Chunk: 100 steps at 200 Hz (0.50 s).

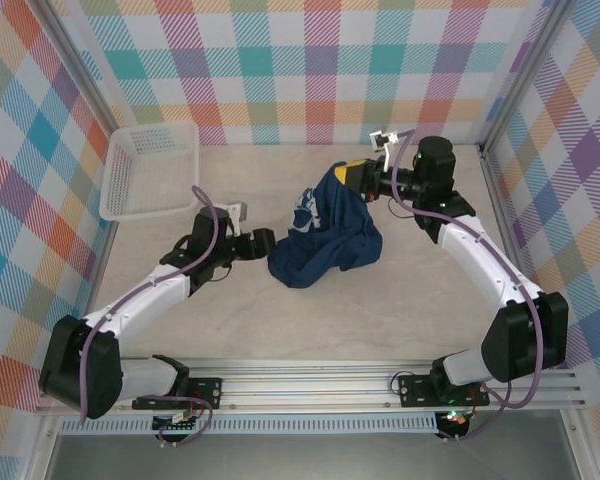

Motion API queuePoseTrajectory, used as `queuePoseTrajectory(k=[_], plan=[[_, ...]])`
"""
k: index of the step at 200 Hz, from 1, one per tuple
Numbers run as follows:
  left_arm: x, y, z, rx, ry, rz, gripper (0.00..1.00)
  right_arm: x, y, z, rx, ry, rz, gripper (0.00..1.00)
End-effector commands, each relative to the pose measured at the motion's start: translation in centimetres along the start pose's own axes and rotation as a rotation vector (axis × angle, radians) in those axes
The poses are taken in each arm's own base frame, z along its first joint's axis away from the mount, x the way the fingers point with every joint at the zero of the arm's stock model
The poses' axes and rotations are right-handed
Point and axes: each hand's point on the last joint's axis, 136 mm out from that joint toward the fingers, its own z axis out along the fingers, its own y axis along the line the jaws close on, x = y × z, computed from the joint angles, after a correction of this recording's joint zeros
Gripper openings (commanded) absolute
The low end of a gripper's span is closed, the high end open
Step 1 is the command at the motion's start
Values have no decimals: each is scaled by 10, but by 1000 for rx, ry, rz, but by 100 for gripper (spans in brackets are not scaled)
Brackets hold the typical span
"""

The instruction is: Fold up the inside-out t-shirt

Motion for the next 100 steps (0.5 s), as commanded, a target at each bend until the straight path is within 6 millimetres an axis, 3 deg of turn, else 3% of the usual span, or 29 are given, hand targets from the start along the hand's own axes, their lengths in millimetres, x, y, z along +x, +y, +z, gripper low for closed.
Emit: queuePoseTrajectory(k=[1, 23, 35, 51, 65, 100], plan=[[-14, -62, 8, 157, 9, 187, 78, 5, 15, -1, -78, 24, -44, 0], [-27, -66, 36, 122, 21, 235, 69, 9, 18, -3, -83, 36, -46, 0], [-29, -72, 51, 149, 42, 241, 53, 9, 21, -6, -74, 40, -58, 0], [-30, -68, 62, 124, 68, 230, 22, 7, 21, -13, -31, 37, -82, 0], [-34, -54, 55, 69, 38, 217, 8, -2, 18, -26, 39, 18, -108, 0], [-31, 17, 29, -77, -17, 55, 0, -28, 24, -60, 76, -95, -125, 0]])
